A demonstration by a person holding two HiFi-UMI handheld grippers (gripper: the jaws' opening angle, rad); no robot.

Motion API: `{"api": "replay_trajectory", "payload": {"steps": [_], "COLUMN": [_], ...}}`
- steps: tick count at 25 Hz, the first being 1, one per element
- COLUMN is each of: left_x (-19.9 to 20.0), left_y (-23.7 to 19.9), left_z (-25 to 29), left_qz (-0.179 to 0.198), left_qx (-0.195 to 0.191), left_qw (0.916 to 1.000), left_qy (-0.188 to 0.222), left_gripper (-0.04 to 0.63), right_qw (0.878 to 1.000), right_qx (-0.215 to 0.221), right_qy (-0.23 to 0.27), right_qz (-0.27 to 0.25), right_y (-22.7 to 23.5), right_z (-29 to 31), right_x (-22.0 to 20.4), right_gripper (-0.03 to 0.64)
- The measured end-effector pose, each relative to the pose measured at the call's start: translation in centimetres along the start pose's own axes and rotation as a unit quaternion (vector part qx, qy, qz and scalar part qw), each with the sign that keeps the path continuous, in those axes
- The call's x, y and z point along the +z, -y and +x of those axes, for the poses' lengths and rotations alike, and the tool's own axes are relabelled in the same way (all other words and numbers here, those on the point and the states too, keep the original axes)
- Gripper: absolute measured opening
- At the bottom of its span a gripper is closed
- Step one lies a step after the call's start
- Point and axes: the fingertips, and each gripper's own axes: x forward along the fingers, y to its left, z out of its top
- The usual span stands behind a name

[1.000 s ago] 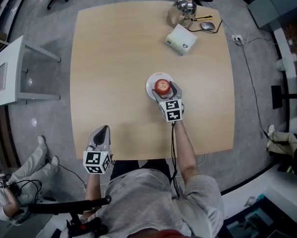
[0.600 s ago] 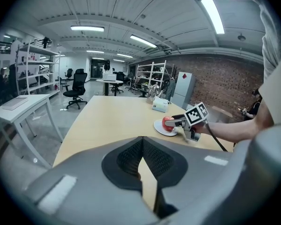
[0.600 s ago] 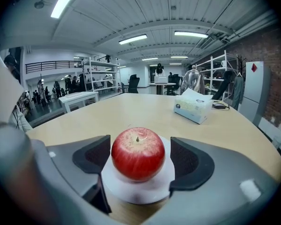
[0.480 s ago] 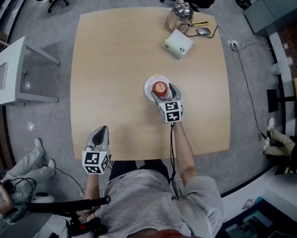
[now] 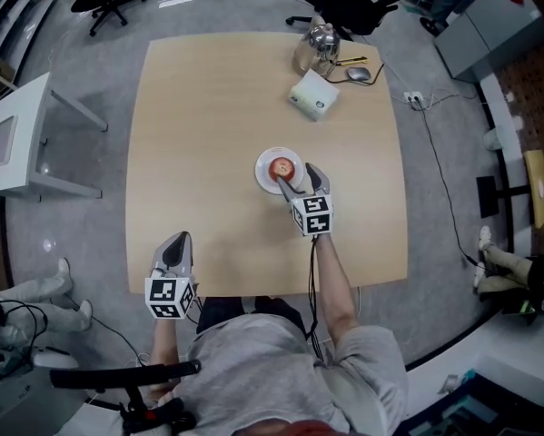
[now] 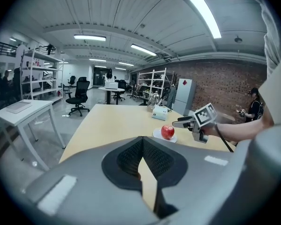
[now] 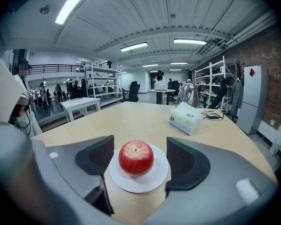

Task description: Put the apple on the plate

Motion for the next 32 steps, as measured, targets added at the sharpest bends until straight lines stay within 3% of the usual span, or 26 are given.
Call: {"api": "replay_trajectory", "payload": {"steps": [10,21,32], "left_x": [1.6,2.7,2.6], "left_y": [1.1,2.7,4.6], "left_z": [-1.6,-4.0,-6.3], "left_qz": [0.008,0.013,0.015], "left_qx": [0.015,0.033,0.040], "left_qw": [0.9991,0.9967,0.9943], "left_qy": [0.039,0.073,0.098], "left_gripper": [0.020,0.020,0.020], "right_qw": [0.999,0.995,0.992], "right_qx": [0.008,0.015,0.023], "right_qy": [0.032,0.099,0.124], "right_qz": [-0.013,-0.002,0.011], "right_y": [-1.8,-3.6,-5.9], "right_z": [-4.5,-10.9,-15.5], "right_x": [1.9,5.5,5.0], "right_gripper": [0.311,0.208,0.137]}}
